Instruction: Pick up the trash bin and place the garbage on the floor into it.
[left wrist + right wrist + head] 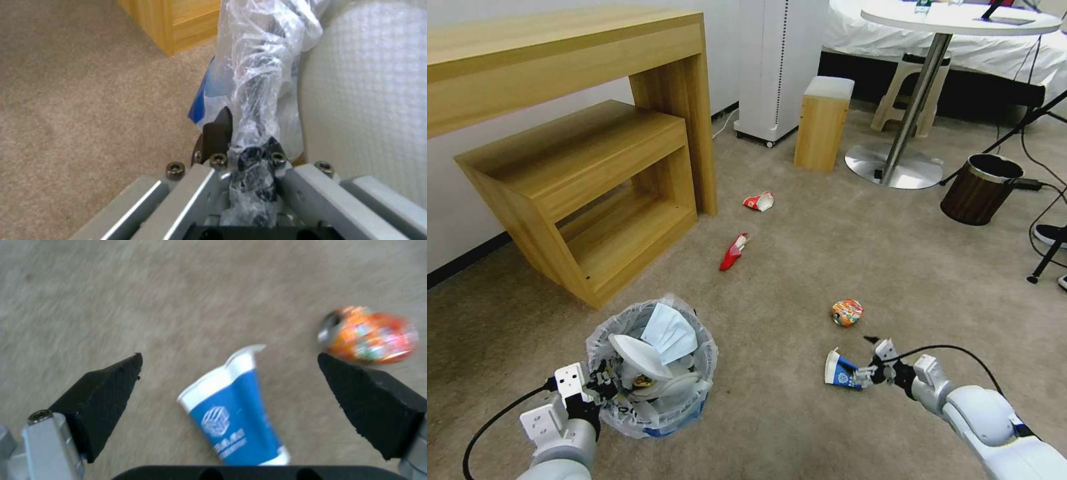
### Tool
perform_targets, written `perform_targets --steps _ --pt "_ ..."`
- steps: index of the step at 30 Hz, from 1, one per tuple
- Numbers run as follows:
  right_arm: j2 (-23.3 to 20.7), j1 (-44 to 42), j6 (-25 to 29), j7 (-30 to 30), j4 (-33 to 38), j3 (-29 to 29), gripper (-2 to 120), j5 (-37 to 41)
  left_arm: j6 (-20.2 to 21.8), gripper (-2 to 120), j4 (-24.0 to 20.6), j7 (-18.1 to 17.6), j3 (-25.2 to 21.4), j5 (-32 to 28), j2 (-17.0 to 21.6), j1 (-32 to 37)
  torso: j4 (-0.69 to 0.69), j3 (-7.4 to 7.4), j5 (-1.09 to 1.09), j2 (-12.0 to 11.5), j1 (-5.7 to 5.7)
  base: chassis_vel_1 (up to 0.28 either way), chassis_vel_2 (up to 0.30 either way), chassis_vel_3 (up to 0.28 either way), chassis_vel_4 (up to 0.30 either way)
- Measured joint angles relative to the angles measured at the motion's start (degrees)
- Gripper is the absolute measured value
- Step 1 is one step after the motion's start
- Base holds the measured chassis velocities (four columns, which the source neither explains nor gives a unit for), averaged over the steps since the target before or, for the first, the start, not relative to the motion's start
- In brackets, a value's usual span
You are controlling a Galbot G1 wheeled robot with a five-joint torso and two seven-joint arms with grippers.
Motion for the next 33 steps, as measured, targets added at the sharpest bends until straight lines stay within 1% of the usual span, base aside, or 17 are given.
perform_targets --steps 2,3,4,6,7,10,11,13,15,20,22,24,29,32,33 --pt "0.75 2.85 2.12 -5.14 -4.17 -0.02 100 -2.48 0.0 1 0.16 -0.09 -0.15 0.17 -0.01 -0.05 0.0 0.0 -0.02 0.0 0.0 0.0 0.0 0.0 0.0" --pt "0.94 3.82 2.79 -6.52 -5.44 -0.01 100 -2.94 0.0 1 0.23 -0.1 -0.14 0.32 -0.07 -0.05 0.01 0.0 -0.02 0.0 0.0 0.0 0.0 0.0 0.0" --pt "0.94 3.82 2.79 -6.52 -5.44 -0.01 100 -2.94 0.0 1 0.23 -0.1 -0.14 0.32 -0.07 -0.05 0.01 0.0 -0.02 0.0 0.0 0.0 0.0 0.0 0.0" --pt "1.49 5.97 4.17 -8.69 -8.33 0.06 100 -3.43 0.0 1 0.45 -0.16 0.04 0.75 -0.31 -0.09 0.0 0.0 -0.03 0.0 0.0 0.0 0.0 0.0 0.0" --pt "1.49 5.97 4.17 -8.69 -8.33 0.06 100 -3.43 0.0 1 0.45 -0.16 0.04 0.75 -0.31 -0.09 0.0 0.0 -0.03 0.0 0.0 0.0 0.0 0.0 0.0" --pt "2.64 9.33 6.52 -12.25 -13.24 0.41 100 -4.35 0.0 1 0.7 -0.15 0.31 1.3 -0.63 -0.03 0.01 0.0 -0.02 0.0 0.0 0.0 0.0 0.0 0.0" --pt "2.64 9.33 6.52 -12.25 -13.24 0.41 100 -4.35 0.0 1 0.7 -0.15 0.31 1.3 -0.63 -0.03 0.01 0.0 -0.02 0.0 0.0 0.0 0.0 0.0 0.0" --pt "3.23 10.84 7.01 -13.1 -15.97 0.45 100 -5.15 0.0 1 0.71 -0.2 0.31 1.47 -0.71 -0.01 0.01 0.0 -0.02 0.0 0.0 0.0 0.0 0.0 0.0" --pt "3.38 11.23 7.13 -13.29 -16.73 0.5 100 -5.53 0.0 1 0.71 -0.2 0.29 1.48 -0.74 -0.02 0.01 0.0 -0.02 0.0 0.0 0.0 0.0 0.0 0.0" --pt "4.71 13.6 7.09 -12.84 -22.65 0.23 100 -7.68 -0.08 1 0.94 -0.24 0.47 1.86 -1.14 -0.04 0.0 0.0 -0.02 0.0 0.0 0.0 0.0 0.0 0.0" --pt "5.1 13.97 6.74 -12.52 -23.54 0.12 98 -8.08 -0.12 1 1.05 -0.24 0.6 1.99 -1.25 -0.03 0.0 0.0 -0.02 0.0 0.0 0.0 0.0 0.0 0.0" --pt "6.02 14.68 6.05 -11.89 -24.89 0.07 92 -9.34 -0.19 1 1.12 -0.24 0.75 2.17 -1.39 -0.02 0.0 0.0 -0.02 0.0 0.0 0.0 0.0 0.0 0.0" --pt "7.13 15.27 3.75 -9.1 -25.98 -0.2 87 -10.71 -0.31 1 1.23 -0.24 0.79 2.29 -1.51 -0.05 0.0 0.0 -0.02 0.0 0.0 0.0 0.0 0.0 0.0" --pt "7.65 15.73 2.82 -7.42 -26.62 -0.42 73 -11.38 -0.45 1 1.33 -0.24 0.9 2.4 -1.61 -0.04 0.0 0.0 -0.02 0.0 0.01 0.0 0.0 0.0 0.0" --pt "7.65 15.73 2.82 -7.42 -26.62 -0.42 73 -11.38 -0.45 1 1.33 -0.24 0.9 2.4 -1.61 -0.04 0.0 0.0 -0.02 0.0 0.01 0.0 0.0 0.0 0.0"
